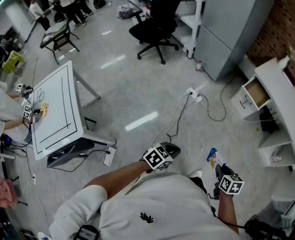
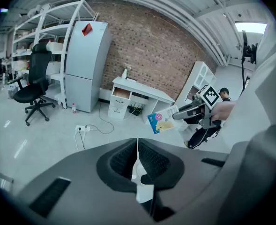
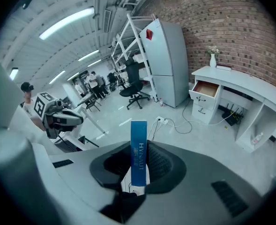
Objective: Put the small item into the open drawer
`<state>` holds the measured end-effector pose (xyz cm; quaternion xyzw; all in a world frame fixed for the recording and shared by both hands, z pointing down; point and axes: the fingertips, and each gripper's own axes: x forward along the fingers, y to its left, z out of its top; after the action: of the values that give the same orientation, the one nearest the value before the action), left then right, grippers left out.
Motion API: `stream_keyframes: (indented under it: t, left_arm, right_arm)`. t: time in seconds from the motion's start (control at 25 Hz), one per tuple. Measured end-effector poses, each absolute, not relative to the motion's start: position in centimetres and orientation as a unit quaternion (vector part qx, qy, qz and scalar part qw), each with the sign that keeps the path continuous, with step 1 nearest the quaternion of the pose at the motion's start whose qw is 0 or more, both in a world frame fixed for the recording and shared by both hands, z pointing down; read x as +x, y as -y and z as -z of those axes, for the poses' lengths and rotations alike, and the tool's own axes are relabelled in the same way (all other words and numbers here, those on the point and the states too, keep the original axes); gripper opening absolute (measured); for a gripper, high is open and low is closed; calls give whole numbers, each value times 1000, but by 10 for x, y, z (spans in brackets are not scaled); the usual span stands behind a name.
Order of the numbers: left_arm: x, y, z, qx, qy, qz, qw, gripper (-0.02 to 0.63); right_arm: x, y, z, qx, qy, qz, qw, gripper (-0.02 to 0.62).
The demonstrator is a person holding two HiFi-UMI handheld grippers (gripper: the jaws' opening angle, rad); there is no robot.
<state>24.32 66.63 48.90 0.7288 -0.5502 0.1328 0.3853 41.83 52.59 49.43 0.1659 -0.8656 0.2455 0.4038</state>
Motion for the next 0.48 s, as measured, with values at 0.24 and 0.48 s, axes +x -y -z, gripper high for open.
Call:
stream_keyframes:
  t: [0.24,0.48]
  left_arm:
    - [152,-630,-518,686,609,-144,372,29]
    - [187,-563,-533,720,578,-140,358,29]
  right_arm:
    - [336,-481,-531,133,880,-243,386,97]
    - [366,-445,-562,171,873,-267,371,97]
